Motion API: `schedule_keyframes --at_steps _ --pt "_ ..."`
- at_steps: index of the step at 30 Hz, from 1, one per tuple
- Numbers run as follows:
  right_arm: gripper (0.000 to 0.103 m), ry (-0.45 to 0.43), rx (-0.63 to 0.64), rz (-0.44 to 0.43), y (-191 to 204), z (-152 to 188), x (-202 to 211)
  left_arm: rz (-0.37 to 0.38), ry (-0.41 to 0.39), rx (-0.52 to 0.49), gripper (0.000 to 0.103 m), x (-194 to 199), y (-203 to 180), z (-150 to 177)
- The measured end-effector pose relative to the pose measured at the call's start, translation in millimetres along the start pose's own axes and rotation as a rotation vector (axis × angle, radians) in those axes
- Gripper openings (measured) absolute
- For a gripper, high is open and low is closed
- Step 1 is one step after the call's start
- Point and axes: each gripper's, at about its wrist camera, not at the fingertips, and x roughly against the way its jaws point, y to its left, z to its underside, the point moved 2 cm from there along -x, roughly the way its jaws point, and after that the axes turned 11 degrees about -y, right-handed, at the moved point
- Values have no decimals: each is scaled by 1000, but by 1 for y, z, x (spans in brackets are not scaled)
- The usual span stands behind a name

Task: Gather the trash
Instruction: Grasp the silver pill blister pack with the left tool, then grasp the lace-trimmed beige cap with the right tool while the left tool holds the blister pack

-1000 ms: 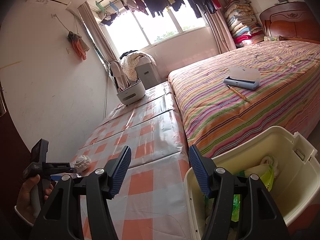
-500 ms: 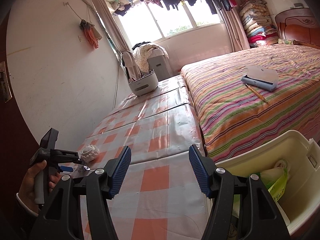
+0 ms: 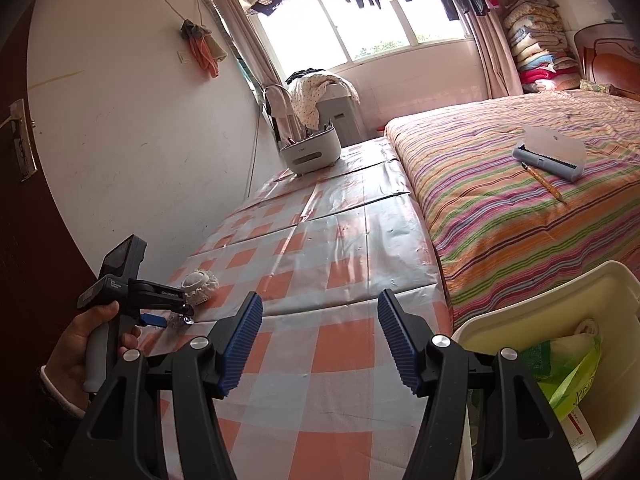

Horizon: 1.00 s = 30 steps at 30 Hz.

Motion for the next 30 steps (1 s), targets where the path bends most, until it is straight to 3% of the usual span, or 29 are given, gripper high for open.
schedule_keyframes --at_steps 2,9,16,21,23,30 --pt "58 6 15 -20 8 -4 -6 -1 -10 -9 41 1 2 0" --pt "58 56 130 -157 60 -24 -54 59 -24 24 38 7 18 1" --pt "58 231 205 -285 125 -6 -129 90 -60 39 37 23 36 5" --pt "59 347 203 -302 162 13 -189 113 -92 42 38 41 51 14" --pt "66 412 226 -309 175 22 -214 115 -121 33 38 52 57 20" --pt "68 525 270 -256 205 50 -276 132 -163 39 39 68 77 30"
